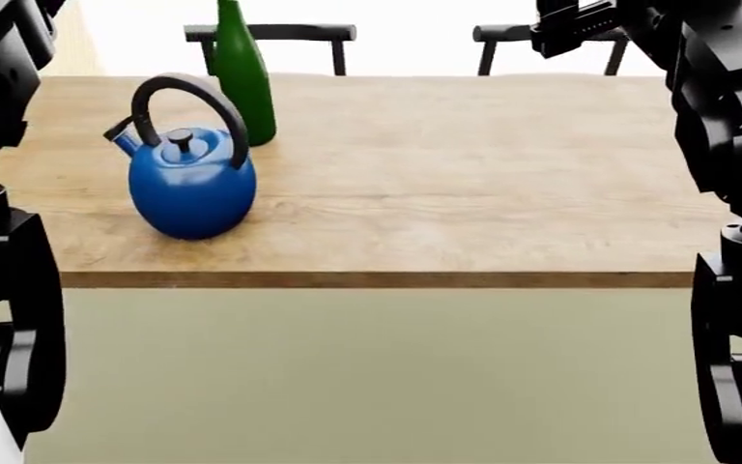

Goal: Pick the kettle non electric and bottle and place them in the sink. Then turn on the water.

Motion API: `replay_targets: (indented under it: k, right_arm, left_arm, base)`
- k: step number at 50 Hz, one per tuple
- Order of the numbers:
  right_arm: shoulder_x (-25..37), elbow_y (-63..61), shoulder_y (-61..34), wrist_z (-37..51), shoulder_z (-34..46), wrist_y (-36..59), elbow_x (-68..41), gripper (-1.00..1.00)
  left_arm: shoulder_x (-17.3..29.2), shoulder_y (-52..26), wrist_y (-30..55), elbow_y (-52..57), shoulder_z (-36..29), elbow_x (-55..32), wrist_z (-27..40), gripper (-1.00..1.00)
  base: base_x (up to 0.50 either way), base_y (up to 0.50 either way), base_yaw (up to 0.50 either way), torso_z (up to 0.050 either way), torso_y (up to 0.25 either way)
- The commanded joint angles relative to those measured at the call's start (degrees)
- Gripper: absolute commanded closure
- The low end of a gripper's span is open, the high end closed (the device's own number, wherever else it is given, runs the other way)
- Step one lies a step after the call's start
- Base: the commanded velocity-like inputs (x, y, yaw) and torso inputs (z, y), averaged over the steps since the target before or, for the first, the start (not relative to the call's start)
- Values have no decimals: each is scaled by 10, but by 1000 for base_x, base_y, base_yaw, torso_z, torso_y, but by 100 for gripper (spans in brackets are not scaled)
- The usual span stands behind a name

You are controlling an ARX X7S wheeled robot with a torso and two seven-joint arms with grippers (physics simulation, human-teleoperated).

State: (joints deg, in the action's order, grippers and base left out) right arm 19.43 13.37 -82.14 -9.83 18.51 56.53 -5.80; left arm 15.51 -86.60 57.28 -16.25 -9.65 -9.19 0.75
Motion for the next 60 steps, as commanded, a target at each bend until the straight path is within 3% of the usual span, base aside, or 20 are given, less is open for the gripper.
replay_targets:
  k: [1,35,60]
  right_arm:
    - [0,-3,-1,-2,3,3,-3,-100]
    - [0,-7,5,2,0,6,-10,-100]
    - [-4,-7,13,6,-13,-1,-21,-100]
  left_arm:
    - [6,1,-2,3,2,-3,-2,-100]
    - [15,12,-14,3,1,-7,-1,-100]
    - [16,14,-5,9,1,-13,1,-100]
  base:
    - [51,500,0,0,0]
    - [49,488,0,0,0]
    - [206,5,0,0,0]
